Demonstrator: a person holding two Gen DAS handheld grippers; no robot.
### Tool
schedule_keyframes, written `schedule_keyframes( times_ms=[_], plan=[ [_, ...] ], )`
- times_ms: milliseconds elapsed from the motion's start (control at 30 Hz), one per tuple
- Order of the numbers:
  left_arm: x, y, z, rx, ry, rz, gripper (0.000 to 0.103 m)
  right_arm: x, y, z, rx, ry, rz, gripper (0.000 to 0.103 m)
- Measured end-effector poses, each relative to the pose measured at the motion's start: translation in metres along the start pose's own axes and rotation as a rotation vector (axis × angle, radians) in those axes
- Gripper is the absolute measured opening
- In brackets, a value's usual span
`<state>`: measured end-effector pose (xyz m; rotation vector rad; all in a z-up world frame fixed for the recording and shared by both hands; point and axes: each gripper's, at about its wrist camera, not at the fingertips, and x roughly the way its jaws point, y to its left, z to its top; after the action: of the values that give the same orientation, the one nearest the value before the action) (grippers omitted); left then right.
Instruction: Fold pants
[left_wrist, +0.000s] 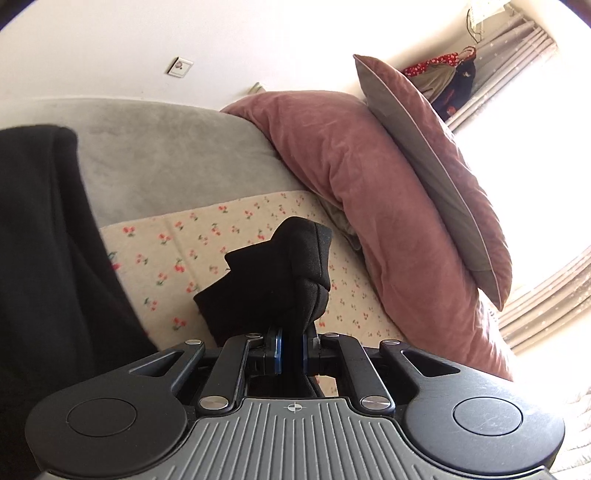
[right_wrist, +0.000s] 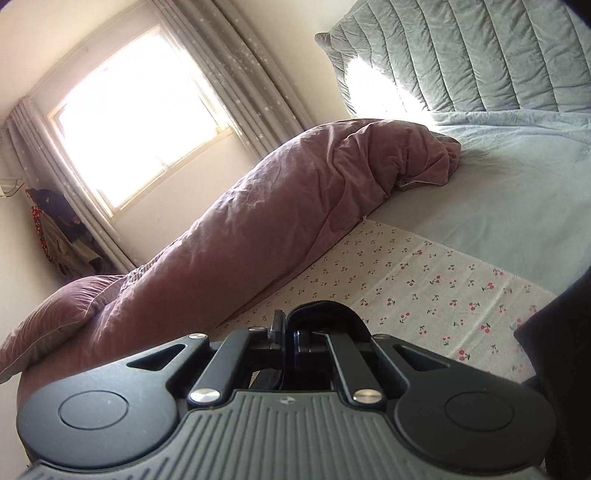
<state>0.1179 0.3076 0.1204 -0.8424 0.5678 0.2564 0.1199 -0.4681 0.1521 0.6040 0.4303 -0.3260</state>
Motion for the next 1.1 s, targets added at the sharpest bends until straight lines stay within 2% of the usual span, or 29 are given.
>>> schedule_keyframes(
  times_ms=[100, 167, 233, 300, 367, 467, 533, 600, 733, 767, 833, 900, 967, 1033, 1100],
  plan=[
    [0.02, -0.039, 0.025, 0.022, 0.015, -0.001, 0.007, 0.027, 0.045, 0.029, -0.1, -0.009, -0.014, 0.0],
    [0.024, -0.067, 0.041, 0.042, 0.011, -0.01, 0.007, 0.033, 0.073, 0.053, -0.142, -0.05, 0.002, 0.0],
    [0.018, -0.092, 0.057, 0.025, -0.012, -0.064, 0.007, 0.029, 0.097, 0.077, -0.157, -0.124, 0.024, 0.0],
    [0.002, -0.11, 0.065, 0.034, -0.072, -0.156, 0.007, 0.01, 0.113, 0.094, -0.166, -0.214, 0.059, 0.0],
    [-0.009, -0.114, 0.063, 0.057, -0.118, -0.224, 0.007, -0.011, 0.116, 0.101, -0.187, -0.297, 0.077, 0.0],
    [-0.001, -0.088, 0.05, 0.019, -0.095, -0.247, 0.007, -0.025, 0.093, 0.096, -0.148, -0.328, 0.062, 0.0],
    [0.017, -0.055, 0.031, -0.008, -0.063, -0.229, 0.007, -0.022, 0.065, 0.079, -0.13, -0.297, 0.025, 0.0],
    [0.041, -0.018, 0.005, -0.022, -0.02, -0.174, 0.007, -0.009, 0.033, 0.053, -0.103, -0.229, -0.02, 0.0],
    [0.103, 0.056, -0.054, -0.073, 0.159, 0.04, 0.007, 0.047, -0.04, -0.023, -0.042, 0.009, -0.148, 0.0],
    [0.112, 0.071, -0.062, -0.118, 0.19, 0.056, 0.007, 0.058, -0.053, -0.039, -0.028, 0.056, -0.18, 0.0],
    [0.105, 0.074, -0.059, -0.135, 0.174, 0.027, 0.007, 0.076, -0.083, -0.073, 0.051, 0.128, -0.224, 0.0],
    [0.093, 0.064, -0.057, -0.076, 0.135, -0.005, 0.007, 0.078, -0.091, -0.079, 0.046, 0.166, -0.245, 0.0],
    [0.091, 0.058, -0.061, -0.033, 0.128, 0.033, 0.007, 0.063, -0.085, -0.069, 0.056, 0.122, -0.208, 0.0],
    [0.094, 0.063, -0.063, -0.058, 0.143, 0.064, 0.007, 0.051, -0.07, -0.063, 0.04, 0.104, -0.2, 0.0],
    [0.091, 0.068, -0.061, -0.078, 0.142, 0.052, 0.007, 0.052, -0.065, -0.064, 0.031, 0.11, -0.215, 0.0]
  ],
)
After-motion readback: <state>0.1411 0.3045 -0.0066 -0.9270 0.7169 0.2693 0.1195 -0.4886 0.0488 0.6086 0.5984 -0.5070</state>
